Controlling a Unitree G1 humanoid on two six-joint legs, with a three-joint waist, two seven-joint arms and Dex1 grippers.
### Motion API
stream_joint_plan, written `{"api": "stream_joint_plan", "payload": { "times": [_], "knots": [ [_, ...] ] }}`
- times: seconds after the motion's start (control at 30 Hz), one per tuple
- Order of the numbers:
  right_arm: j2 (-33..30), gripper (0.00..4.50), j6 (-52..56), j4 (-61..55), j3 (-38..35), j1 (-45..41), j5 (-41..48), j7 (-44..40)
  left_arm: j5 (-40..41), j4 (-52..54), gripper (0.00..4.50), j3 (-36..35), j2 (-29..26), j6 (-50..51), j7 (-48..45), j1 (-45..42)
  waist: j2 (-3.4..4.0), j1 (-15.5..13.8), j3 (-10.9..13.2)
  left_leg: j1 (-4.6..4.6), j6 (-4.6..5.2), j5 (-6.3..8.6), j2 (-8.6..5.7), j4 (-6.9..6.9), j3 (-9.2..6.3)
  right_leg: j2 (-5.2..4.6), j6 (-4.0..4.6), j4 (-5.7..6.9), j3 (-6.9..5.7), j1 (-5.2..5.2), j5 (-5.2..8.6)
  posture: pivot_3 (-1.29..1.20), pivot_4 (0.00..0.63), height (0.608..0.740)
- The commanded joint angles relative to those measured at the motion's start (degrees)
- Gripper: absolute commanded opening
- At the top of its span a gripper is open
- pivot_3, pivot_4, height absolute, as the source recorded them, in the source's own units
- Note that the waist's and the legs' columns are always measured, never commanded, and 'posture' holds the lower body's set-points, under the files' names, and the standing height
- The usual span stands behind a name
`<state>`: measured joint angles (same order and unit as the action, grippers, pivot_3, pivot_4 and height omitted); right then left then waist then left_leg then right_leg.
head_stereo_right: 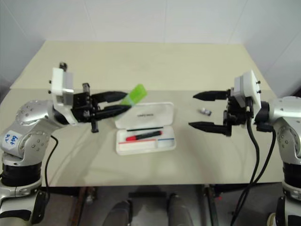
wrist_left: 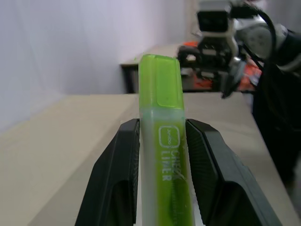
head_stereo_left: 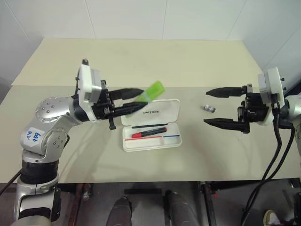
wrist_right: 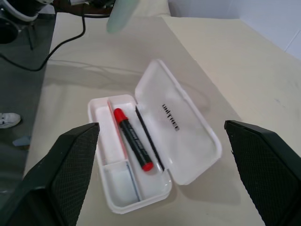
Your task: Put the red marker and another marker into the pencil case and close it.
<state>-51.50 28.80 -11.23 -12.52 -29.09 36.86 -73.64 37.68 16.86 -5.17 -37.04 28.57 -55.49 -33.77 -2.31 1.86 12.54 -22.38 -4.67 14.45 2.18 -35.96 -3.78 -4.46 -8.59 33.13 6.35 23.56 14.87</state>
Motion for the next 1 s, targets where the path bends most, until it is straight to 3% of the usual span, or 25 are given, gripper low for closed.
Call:
{"api": "stream_joint_plan", "payload": {
  "times": [0.03,0.63,1.0],
  "knots": [
    [-1.4,4.5,0.4,-3.6,-3.52,1.45,1.91,1.81,-2.21,-1.79,1.07,2.38,-1.13,-1.04,-2.4,-1.65,0.01,0.01,0.01,0.0,0.0,0.0,0.0,-0.01,0.0,0.0,0.0,0.01,0.0,0.01,0.0,0.0,0.15,0.74],
    [-0.09,4.5,1.63,-11.86,-5.81,9.02,5.19,9.97,-17.27,-3.82,1.07,15.64,-6.89,-9.06,-11.95,6.1,0.04,-0.06,0.02,0.01,0.02,0.0,0.0,-0.06,0.01,0.0,0.07,0.25,0.03,0.09,0.15,0.0,0.15,0.74],
    [-0.1,4.5,2.74,-15.22,-6.55,11.75,7.98,14.0,-22.26,-8.79,1.07,18.29,-3.73,-13.2,-13.04,2.85,0.04,-0.14,0.02,0.0,0.03,-0.01,0.0,-0.05,0.0,0.0,0.08,0.25,0.03,0.1,0.16,0.0,0.15,0.74]
  ]
}}
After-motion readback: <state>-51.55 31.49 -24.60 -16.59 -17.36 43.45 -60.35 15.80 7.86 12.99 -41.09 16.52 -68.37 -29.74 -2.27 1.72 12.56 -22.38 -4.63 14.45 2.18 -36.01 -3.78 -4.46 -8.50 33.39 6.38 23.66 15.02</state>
